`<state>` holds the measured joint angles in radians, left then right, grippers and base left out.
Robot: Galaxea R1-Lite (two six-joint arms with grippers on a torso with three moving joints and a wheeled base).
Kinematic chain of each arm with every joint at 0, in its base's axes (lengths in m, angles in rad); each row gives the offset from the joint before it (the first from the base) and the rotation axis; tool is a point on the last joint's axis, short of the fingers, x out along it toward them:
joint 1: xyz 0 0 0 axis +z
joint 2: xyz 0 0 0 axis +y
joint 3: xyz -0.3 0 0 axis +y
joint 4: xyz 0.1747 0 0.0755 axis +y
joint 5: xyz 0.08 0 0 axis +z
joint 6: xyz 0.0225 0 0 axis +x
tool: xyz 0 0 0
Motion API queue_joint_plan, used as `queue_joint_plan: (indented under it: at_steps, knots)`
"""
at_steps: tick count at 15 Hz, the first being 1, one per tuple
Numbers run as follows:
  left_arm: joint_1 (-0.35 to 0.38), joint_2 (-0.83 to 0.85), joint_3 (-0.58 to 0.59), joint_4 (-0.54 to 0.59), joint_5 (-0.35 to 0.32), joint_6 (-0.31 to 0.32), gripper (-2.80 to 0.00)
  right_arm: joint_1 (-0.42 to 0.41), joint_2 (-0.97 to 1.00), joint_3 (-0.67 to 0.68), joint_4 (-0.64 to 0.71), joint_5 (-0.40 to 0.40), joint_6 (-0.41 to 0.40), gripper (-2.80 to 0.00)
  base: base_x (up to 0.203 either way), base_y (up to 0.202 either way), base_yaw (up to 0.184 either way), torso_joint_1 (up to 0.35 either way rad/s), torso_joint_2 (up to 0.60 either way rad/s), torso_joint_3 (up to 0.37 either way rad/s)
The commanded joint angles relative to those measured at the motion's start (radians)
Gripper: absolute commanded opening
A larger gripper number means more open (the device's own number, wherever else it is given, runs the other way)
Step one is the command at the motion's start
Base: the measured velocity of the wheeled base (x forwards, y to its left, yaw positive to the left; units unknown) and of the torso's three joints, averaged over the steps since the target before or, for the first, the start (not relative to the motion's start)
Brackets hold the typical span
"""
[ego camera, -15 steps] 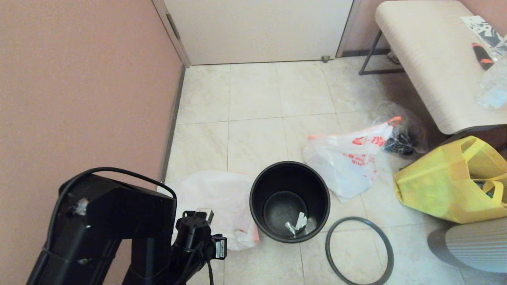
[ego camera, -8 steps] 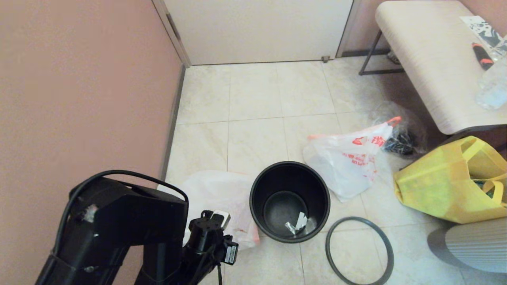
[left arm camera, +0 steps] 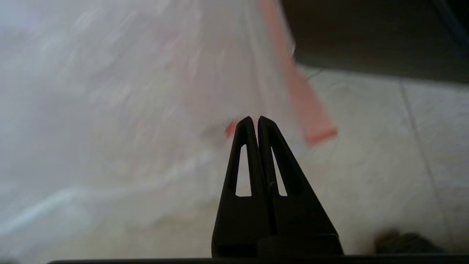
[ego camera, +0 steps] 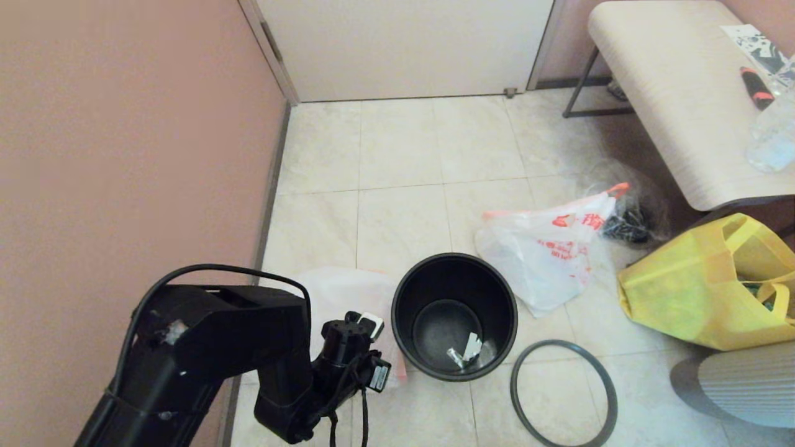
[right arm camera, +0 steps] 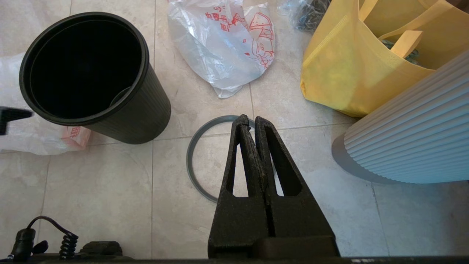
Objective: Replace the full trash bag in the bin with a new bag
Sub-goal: Pick up a new trash bag
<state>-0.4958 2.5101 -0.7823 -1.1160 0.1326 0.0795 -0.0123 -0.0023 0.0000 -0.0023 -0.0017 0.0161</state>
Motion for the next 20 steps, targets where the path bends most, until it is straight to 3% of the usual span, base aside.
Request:
queue_joint_plan:
  at_steps: [1, 4, 7, 10, 14, 16, 18, 20]
  knots:
    - [0.010, 0.029, -0.068, 0.039, -0.023, 0.002, -2.80, 0.000, 0.002, 0.002, 0.000, 0.000, -0.001, -2.80, 0.000, 0.000, 0.000, 0.000, 0.00, 0.000]
    - [0.088, 0.008, -0.102, 0.082, -0.040, -0.008, -2.80, 0.000, 0.002, 0.002, -0.001, 0.000, -0.001, -2.80, 0.000, 0.000, 0.000, 0.000, 0.00, 0.000]
    - [0.149, 0.007, -0.139, 0.086, 0.007, -0.056, -2.80, 0.000, 0.002, 0.002, -0.001, 0.000, -0.001, -2.80, 0.000, 0.000, 0.000, 0.000, 0.00, 0.000]
    - [0.131, 0.049, -0.263, 0.154, 0.032, -0.057, -2.80, 0.000, 0.002, 0.002, -0.001, 0.000, 0.001, -2.80, 0.000, 0.000, 0.000, 0.000, 0.00, 0.000]
    - [0.099, 0.110, -0.538, 0.387, 0.041, -0.068, -2.80, 0.000, 0.002, 0.002, -0.001, 0.000, -0.001, -2.80, 0.000, 0.000, 0.000, 0.000, 0.00, 0.000]
    - [0.090, 0.140, -0.685, 0.535, 0.042, -0.108, -2.80, 0.000, 0.002, 0.002, -0.001, 0.000, -0.001, -2.80, 0.000, 0.000, 0.000, 0.000, 0.00, 0.000]
    - [0.061, 0.154, -0.743, 0.621, 0.041, -0.134, -2.80, 0.000, 0.002, 0.002, 0.000, 0.000, -0.001, -2.80, 0.000, 0.000, 0.000, 0.000, 0.00, 0.000]
    - [0.033, 0.158, -0.742, 0.624, 0.041, -0.138, -2.80, 0.000, 0.002, 0.002, -0.001, 0.000, 0.001, -2.80, 0.000, 0.000, 0.000, 0.000, 0.00, 0.000]
